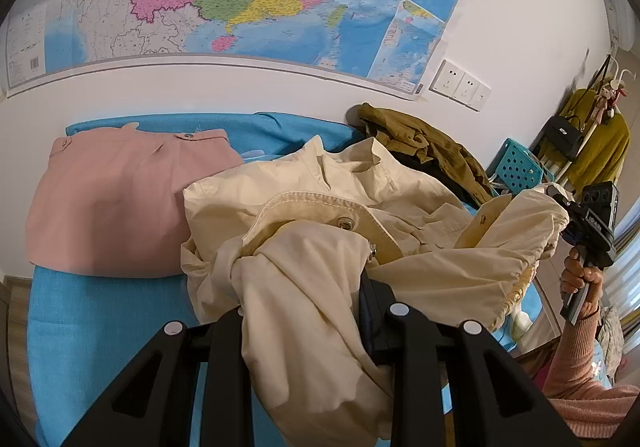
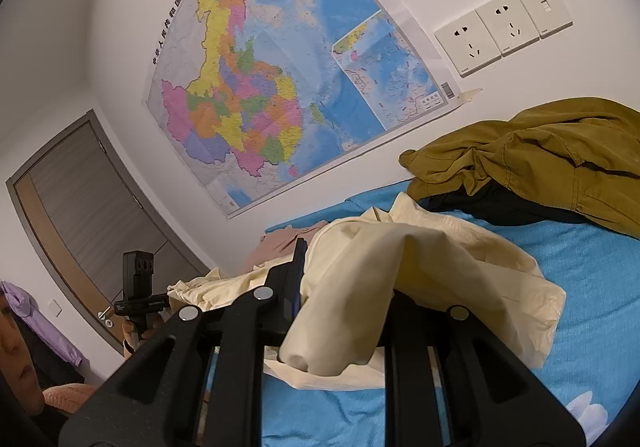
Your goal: Fold large clothes
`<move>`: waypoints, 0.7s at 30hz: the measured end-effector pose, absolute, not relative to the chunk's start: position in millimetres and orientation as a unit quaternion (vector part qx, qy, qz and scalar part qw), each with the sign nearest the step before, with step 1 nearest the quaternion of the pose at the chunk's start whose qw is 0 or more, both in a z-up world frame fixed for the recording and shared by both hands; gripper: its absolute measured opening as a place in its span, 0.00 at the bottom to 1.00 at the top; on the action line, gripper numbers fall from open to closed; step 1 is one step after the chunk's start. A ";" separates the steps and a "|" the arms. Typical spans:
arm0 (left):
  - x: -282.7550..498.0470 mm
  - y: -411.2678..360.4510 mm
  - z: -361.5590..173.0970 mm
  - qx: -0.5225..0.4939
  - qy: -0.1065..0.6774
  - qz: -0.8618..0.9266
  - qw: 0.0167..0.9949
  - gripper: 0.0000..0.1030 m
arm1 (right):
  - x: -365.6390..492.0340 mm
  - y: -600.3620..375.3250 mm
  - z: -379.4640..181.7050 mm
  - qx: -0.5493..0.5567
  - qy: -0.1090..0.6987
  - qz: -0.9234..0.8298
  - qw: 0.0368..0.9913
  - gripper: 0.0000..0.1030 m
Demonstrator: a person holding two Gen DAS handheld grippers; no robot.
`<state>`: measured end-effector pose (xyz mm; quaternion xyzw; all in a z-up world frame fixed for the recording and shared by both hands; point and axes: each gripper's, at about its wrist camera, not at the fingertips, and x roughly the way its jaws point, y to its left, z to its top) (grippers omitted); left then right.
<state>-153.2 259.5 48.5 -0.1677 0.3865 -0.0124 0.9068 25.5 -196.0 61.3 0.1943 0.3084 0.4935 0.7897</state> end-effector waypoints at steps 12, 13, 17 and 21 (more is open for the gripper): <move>-151.4 260.4 49.0 -0.168 0.388 -0.011 0.906 0.25 | 29.8 -195.3 60.7 0.194 0.309 0.493 0.790 0.16; -151.4 260.8 49.1 -0.168 0.388 -0.011 0.906 0.25 | 28.1 -195.5 61.3 0.194 0.309 0.493 0.790 0.16; -149.1 259.8 49.0 -0.167 0.388 -0.010 0.906 0.25 | 34.6 -194.4 58.6 0.194 0.311 0.491 0.790 0.16; -148.3 261.0 48.7 -0.169 0.390 -0.010 0.905 0.25 | 36.2 -193.6 57.4 0.193 0.311 0.491 0.790 0.16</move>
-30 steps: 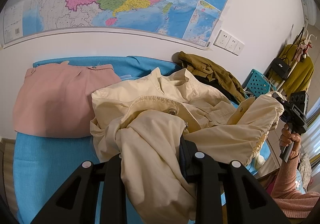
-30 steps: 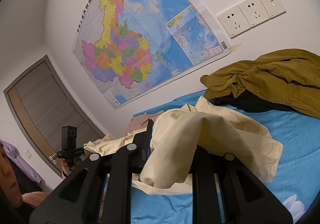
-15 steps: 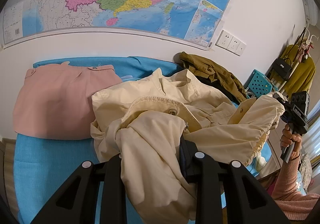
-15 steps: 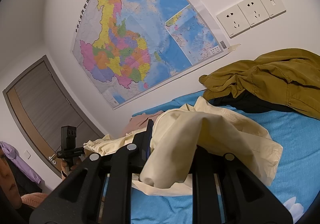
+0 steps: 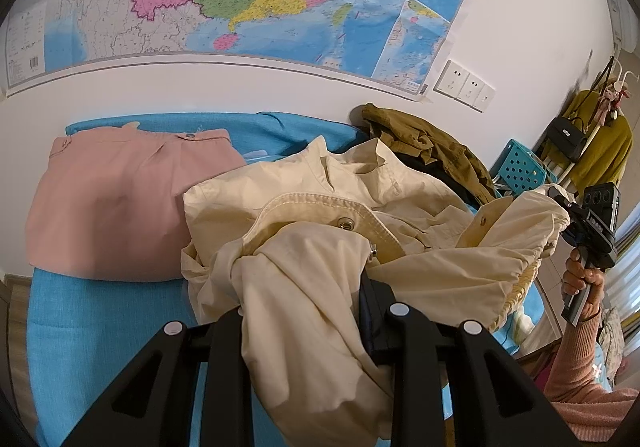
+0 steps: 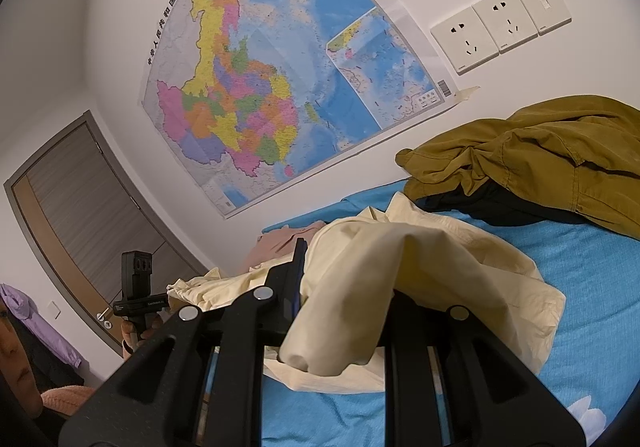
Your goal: Fold large clothes
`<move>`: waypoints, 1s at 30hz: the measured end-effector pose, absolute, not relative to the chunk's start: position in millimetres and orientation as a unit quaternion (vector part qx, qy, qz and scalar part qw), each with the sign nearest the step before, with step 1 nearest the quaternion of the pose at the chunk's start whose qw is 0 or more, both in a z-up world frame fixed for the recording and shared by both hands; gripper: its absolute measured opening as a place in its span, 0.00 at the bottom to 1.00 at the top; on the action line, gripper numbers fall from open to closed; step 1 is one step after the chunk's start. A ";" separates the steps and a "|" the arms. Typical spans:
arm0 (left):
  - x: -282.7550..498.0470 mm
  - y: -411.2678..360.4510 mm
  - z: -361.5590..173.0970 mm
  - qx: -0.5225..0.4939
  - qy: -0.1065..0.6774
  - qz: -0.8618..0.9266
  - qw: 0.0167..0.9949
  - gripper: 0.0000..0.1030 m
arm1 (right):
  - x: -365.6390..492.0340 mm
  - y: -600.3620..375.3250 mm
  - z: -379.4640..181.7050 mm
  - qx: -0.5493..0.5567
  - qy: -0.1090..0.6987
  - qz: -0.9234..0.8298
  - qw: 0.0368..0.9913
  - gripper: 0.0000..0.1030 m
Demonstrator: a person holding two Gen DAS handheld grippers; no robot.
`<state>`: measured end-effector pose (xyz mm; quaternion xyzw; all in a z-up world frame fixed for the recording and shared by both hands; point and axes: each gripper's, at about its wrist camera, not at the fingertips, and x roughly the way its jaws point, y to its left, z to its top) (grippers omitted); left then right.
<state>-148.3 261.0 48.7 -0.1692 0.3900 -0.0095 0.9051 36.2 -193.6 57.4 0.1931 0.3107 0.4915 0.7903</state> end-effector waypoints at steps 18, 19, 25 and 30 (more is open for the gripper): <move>-144.4 264.4 48.5 -0.174 0.393 -0.006 0.903 0.25 | 43.7 -192.0 54.9 0.194 0.313 0.490 0.790 0.16; -144.1 265.0 48.3 -0.175 0.394 -0.006 0.903 0.25 | 44.2 -192.3 54.7 0.193 0.314 0.491 0.789 0.16; -142.8 265.4 48.5 -0.177 0.394 -0.004 0.902 0.25 | 47.8 -191.1 54.2 0.193 0.316 0.490 0.789 0.16; -140.8 266.5 48.9 -0.177 0.396 -0.003 0.901 0.26 | 50.7 -190.6 53.6 0.195 0.319 0.488 0.789 0.16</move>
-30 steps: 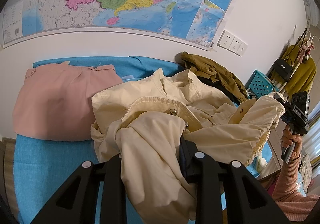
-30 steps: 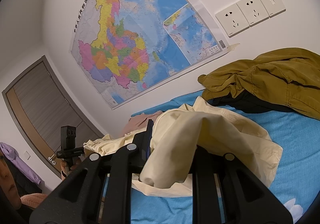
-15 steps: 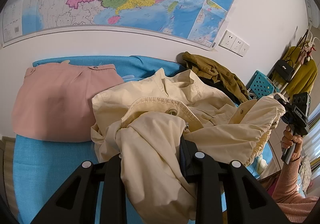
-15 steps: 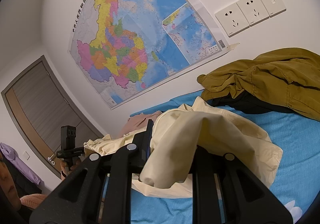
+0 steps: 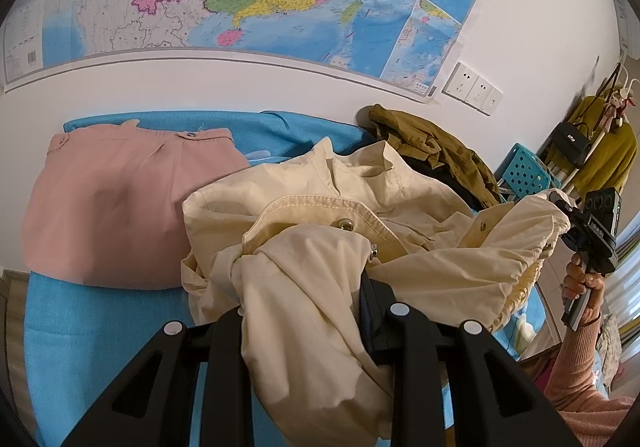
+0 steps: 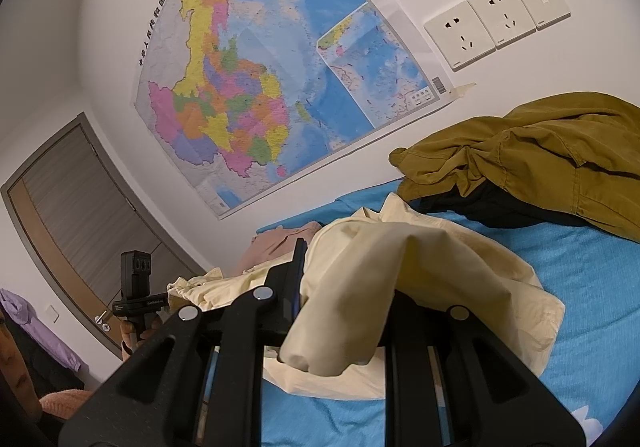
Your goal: Fold large clothes
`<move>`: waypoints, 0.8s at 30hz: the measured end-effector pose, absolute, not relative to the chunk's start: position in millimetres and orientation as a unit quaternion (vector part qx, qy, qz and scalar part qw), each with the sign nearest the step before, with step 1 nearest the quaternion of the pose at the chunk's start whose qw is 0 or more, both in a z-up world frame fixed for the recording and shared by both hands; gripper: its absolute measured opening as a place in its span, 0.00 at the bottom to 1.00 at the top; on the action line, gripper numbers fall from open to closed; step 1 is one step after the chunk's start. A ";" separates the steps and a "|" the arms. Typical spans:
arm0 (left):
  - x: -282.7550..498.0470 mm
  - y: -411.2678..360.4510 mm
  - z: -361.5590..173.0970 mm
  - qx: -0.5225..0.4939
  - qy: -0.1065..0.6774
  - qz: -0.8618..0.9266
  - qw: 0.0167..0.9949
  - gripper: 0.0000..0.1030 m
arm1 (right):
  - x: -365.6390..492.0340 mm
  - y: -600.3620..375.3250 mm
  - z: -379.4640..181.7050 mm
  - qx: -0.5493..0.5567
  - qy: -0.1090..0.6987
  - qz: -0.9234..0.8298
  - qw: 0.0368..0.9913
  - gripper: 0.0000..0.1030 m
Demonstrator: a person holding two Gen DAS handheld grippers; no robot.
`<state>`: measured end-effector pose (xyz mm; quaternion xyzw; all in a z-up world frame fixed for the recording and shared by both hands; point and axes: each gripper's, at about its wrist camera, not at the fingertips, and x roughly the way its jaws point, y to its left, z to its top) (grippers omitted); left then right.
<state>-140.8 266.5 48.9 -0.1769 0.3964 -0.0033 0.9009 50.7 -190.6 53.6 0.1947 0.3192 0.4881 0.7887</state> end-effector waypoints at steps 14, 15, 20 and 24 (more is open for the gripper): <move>-137.5 267.6 48.9 -0.178 0.400 0.004 0.899 0.26 | 53.8 -187.3 54.7 0.194 0.325 0.481 0.791 0.16; -137.4 267.8 48.7 -0.178 0.401 0.005 0.899 0.26 | 54.2 -186.8 54.8 0.194 0.326 0.480 0.791 0.16; -136.1 268.8 48.0 -0.179 0.402 0.008 0.898 0.26 | 55.5 -187.2 54.1 0.195 0.327 0.478 0.791 0.16; -131.5 269.0 47.4 -0.179 0.404 0.011 0.897 0.26 | 56.8 -186.3 53.0 0.195 0.330 0.475 0.792 0.16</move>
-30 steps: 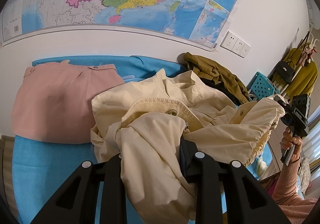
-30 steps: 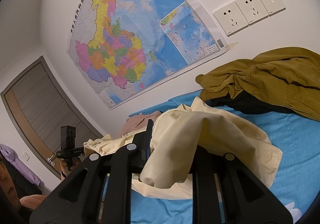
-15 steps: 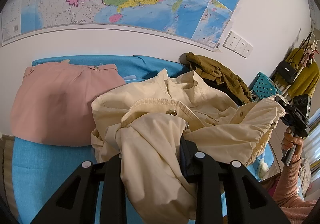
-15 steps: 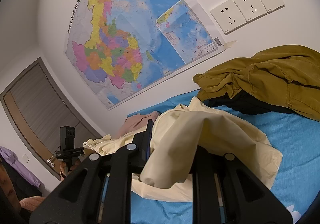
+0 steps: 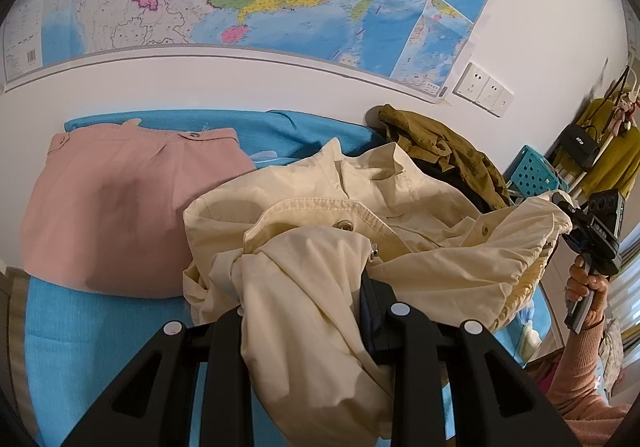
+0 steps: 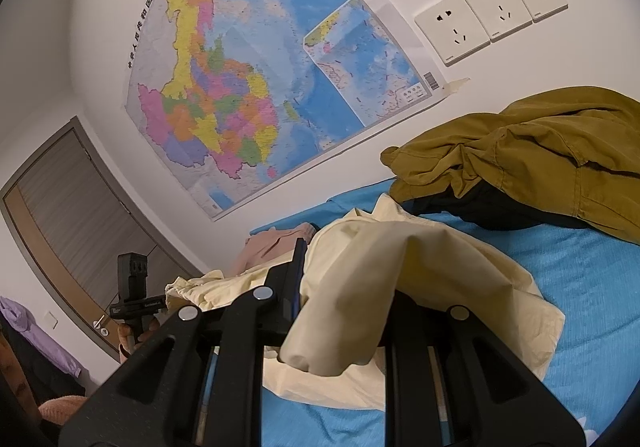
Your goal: Fold large clothes
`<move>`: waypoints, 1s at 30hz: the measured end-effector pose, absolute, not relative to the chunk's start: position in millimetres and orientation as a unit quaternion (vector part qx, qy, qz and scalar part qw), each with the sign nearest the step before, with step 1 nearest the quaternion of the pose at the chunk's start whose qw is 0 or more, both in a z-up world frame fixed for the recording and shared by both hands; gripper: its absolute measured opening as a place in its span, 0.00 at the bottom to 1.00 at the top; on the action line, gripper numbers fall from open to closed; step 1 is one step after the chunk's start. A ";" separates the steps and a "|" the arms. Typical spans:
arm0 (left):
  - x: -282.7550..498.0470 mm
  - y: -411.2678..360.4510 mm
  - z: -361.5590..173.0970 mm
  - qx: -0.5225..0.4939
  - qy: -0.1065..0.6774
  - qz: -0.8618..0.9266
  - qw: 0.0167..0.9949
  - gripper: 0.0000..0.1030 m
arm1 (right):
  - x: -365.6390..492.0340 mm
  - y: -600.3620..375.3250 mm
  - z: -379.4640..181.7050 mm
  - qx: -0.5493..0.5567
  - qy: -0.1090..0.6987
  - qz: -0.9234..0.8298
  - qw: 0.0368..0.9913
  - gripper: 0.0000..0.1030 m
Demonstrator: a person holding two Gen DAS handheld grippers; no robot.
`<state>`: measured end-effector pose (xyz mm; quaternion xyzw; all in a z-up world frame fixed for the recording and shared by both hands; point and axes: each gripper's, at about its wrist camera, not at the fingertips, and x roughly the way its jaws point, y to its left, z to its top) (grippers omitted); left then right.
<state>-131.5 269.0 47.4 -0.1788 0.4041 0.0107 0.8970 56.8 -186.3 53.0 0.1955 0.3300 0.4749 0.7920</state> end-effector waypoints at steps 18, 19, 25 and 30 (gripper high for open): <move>-110.7 275.2 44.5 -0.178 0.412 0.018 0.894 0.26 | 68.6 -177.3 49.0 0.198 0.343 0.457 0.796 0.16; -109.8 275.0 44.3 -0.177 0.412 0.019 0.894 0.26 | 69.4 -177.0 48.7 0.198 0.344 0.457 0.796 0.16; -107.2 270.6 44.1 -0.164 0.413 0.027 0.896 0.26 | 72.7 -176.3 46.1 0.200 0.346 0.455 0.796 0.16; -105.3 270.5 43.3 -0.158 0.412 0.029 0.897 0.26 | 77.9 -175.3 41.4 0.203 0.351 0.451 0.795 0.16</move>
